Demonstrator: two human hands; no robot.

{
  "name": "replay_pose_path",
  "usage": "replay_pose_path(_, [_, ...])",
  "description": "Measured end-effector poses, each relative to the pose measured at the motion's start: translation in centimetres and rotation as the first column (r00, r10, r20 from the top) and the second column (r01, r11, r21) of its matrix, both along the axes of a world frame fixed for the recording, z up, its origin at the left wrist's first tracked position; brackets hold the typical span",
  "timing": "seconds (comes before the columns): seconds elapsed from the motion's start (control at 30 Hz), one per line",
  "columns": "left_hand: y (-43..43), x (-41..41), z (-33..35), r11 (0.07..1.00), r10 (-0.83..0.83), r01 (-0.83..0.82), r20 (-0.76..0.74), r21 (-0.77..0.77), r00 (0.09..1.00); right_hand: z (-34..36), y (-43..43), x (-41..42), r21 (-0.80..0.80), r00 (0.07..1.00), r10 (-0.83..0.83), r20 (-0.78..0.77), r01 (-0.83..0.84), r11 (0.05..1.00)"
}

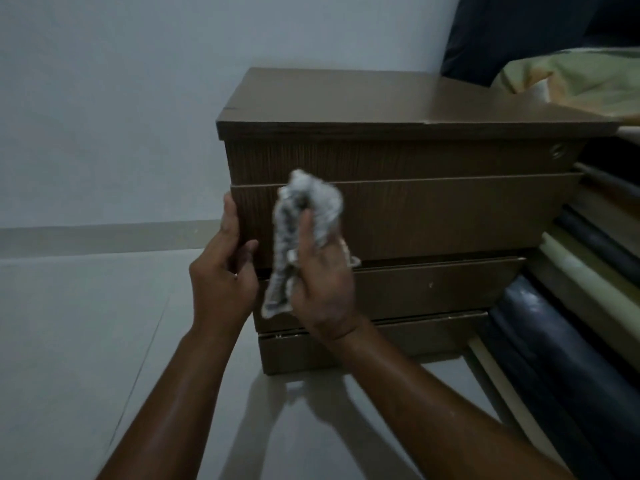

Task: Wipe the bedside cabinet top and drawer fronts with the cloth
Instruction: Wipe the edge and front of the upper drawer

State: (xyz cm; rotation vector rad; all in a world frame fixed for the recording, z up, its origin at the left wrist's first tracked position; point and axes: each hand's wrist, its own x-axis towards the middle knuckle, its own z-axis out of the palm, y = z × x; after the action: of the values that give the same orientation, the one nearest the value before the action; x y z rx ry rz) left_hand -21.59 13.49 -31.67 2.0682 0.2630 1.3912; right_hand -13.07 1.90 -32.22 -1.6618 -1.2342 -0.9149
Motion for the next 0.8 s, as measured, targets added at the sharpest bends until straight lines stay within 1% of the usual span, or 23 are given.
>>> replay_pose_path(0.07, [0.0,0.0,-0.2,1.0,-0.013,0.013,-0.006,0.005,1.0,-0.4,1.8,-0.1,-0.109,0.997,-0.021,0.073,0.028,0.994])
replay_pose_path(0.13, [0.2,0.1,-0.4,1.0,-0.03,0.03,-0.009,0.008,0.999,-0.8,2.7,0.6,-0.169,0.985,-0.102,0.142,0.126,0.978])
replay_pose_path(0.2, [0.4,0.2,-0.7,0.999,-0.039,0.039,-0.006,0.01,0.999,-1.2,2.7,1.5,-0.178,0.964,-0.156,0.218,0.196,0.964])
replay_pose_path(0.27, [0.5,0.3,-1.0,0.999,-0.037,0.037,0.001,0.02,0.999,-1.3,2.2,2.3,-0.186,0.947,-0.162,0.276,0.218,0.958])
replay_pose_path(0.33, [0.6,0.3,-1.2,0.999,-0.025,0.025,0.003,0.028,1.0,-1.4,1.6,3.4,-0.174,0.938,-0.171,0.302,0.231,0.957])
replay_pose_path(0.4, [0.8,0.4,-1.6,0.999,-0.015,0.015,0.004,0.035,1.0,-1.6,0.5,4.7,-0.144,0.926,-0.226,0.301,0.278,0.95])
replay_pose_path(0.5, [1.1,0.5,-1.9,0.999,-0.026,0.026,0.006,0.031,1.0,-1.2,-2.0,7.0,-0.015,0.928,-0.277,0.249,0.289,0.957])
replay_pose_path(0.57, [1.1,0.5,-2.1,0.999,-0.027,0.027,0.005,0.031,1.0,-0.9,-3.7,8.7,0.056,0.932,-0.315,0.18,0.31,0.949])
replay_pose_path(0.63, [1.1,0.5,-2.2,0.999,-0.019,0.019,-0.005,0.026,1.0,-1.1,-5.4,10.1,0.088,0.928,-0.357,0.107,0.349,0.933])
replay_pose_path(0.7, [1.1,0.5,-2.2,1.0,-0.024,0.024,-0.016,0.009,1.0,-1.5,-7.1,11.4,0.125,0.914,-0.405,0.0,0.402,0.907])
replay_pose_path(0.73, [1.1,0.5,-2.2,1.0,-0.022,0.022,-0.023,0.012,1.0,-1.5,-8.0,12.1,0.137,0.908,-0.416,-0.06,0.42,0.897])
replay_pose_path(0.8, [0.9,0.5,-2.1,1.0,-0.015,0.015,-0.028,0.015,0.999,-1.3,-10.1,13.4,0.152,0.899,-0.419,-0.127,0.435,0.887])
